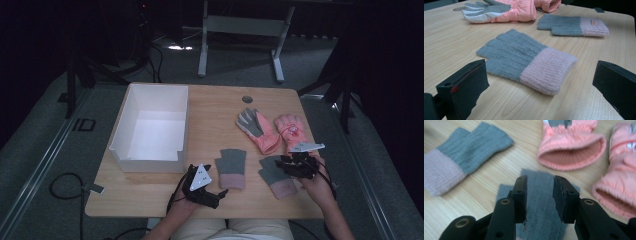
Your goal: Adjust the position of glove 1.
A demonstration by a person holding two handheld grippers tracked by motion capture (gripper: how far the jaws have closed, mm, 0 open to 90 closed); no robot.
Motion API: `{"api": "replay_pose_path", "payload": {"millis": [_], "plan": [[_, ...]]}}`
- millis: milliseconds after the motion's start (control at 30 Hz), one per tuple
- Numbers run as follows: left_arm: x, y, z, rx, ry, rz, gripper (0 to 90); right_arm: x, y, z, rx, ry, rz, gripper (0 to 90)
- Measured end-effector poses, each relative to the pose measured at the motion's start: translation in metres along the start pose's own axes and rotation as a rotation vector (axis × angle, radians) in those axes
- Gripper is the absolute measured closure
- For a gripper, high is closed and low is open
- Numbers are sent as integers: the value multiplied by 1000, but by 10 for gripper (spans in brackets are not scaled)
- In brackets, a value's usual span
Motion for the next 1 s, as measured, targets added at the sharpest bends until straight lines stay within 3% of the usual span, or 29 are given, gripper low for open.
{"api": "replay_pose_path", "payload": {"millis": [267,300,333,367,533,667,900,1000], "plan": [[0,0,0,0,0,-1,0,2,18,27,64,25,-3,612],[0,0,0,0,0,-1,0,1,20,29,74,11,15,610],[0,0,0,0,-1,-1,0,0,28,34,107,-3,61,612],[0,0,0,0,-1,-2,0,1,29,34,100,-5,61,620],[0,0,0,1,0,-1,0,6,31,33,105,2,64,748],[0,0,0,1,-1,-2,0,8,32,32,121,-2,104,844],[0,0,0,1,-2,-3,0,8,27,32,102,108,111,856],[0,0,0,0,-2,-2,0,10,17,27,64,144,117,859]]}}
Point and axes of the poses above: each handheld gripper's, and its own axes: y roughly forward along the jaws, z roughly out of its underside, x roughly to its left, the point moved 8 cm from there along y, roughly forward along the jaws, and after that the axes turned 3 degrees about -y, right-handed, at the moved point
